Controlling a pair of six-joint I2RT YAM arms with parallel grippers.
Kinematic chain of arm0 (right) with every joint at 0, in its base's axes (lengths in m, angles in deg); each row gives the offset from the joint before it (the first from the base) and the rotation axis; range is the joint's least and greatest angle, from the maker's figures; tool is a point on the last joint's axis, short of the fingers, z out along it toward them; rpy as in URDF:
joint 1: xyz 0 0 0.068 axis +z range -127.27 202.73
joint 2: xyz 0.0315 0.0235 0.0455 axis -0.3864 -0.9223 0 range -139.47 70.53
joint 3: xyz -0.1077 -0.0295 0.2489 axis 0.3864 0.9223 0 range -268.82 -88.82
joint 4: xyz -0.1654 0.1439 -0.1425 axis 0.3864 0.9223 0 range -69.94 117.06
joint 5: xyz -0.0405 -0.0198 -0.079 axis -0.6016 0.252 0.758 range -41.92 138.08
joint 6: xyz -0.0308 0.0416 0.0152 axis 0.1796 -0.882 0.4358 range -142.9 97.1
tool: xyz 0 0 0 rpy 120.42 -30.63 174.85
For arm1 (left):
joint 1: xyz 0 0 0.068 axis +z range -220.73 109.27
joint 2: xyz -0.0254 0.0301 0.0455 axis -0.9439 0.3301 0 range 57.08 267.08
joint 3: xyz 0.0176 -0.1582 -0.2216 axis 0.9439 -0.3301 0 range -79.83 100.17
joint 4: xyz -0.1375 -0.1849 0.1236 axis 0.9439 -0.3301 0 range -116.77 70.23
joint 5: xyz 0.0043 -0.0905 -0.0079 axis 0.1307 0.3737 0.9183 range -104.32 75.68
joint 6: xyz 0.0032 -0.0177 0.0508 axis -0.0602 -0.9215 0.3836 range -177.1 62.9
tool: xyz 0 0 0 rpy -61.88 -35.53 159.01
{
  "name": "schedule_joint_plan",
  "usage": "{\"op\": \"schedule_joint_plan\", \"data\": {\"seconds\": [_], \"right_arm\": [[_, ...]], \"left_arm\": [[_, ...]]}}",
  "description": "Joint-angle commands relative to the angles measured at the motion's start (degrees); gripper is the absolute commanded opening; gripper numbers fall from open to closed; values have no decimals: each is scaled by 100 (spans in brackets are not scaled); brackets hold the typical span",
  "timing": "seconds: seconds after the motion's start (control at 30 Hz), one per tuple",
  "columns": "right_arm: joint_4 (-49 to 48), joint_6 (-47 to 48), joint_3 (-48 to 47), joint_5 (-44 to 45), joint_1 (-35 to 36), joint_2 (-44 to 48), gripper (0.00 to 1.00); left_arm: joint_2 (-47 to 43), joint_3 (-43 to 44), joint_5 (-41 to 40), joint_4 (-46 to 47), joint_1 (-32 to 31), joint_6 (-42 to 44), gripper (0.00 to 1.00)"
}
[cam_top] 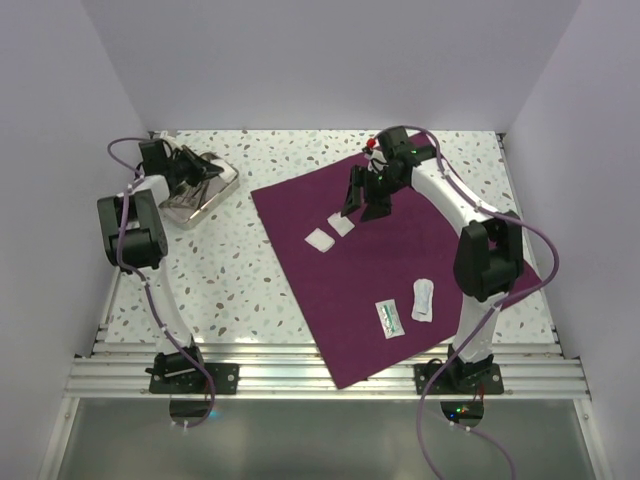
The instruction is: Prepare the surgical pack
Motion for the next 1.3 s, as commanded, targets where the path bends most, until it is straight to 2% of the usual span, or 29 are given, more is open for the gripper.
{"op": "schedule_joint_plan", "data": {"seconds": [0.0,0.4,0.47,0.6,0.77,0.97,1.1,1.27], "right_arm": [[79,123,-174,-2,-56,-77,64],[105,175,-428,16,-65,-472,64],[70,158,-455,7,-74,-517,64],[-9,123,-578,-2,-74,-692,64],[-27,114,-815,24,-65,-938,64],[78,350,-1052,253,-65,-1220,64],[210,728,-1210,463,-65,-1395,64],[342,1115,-1395,763,-74,-1667,66]], "left_arm": [[157,452,-159,-166,0,255,0],[668,1014,-265,-640,96,431,0],[738,1129,-274,-764,96,475,7],[756,1191,-353,-974,96,632,31],[765,1507,-704,-1615,96,1001,48],[378,1551,-1196,-2151,88,1327,58],[106,1516,-1495,-2478,70,1441,60],[-588,945,-1795,-2408,-9,1503,60]]}}
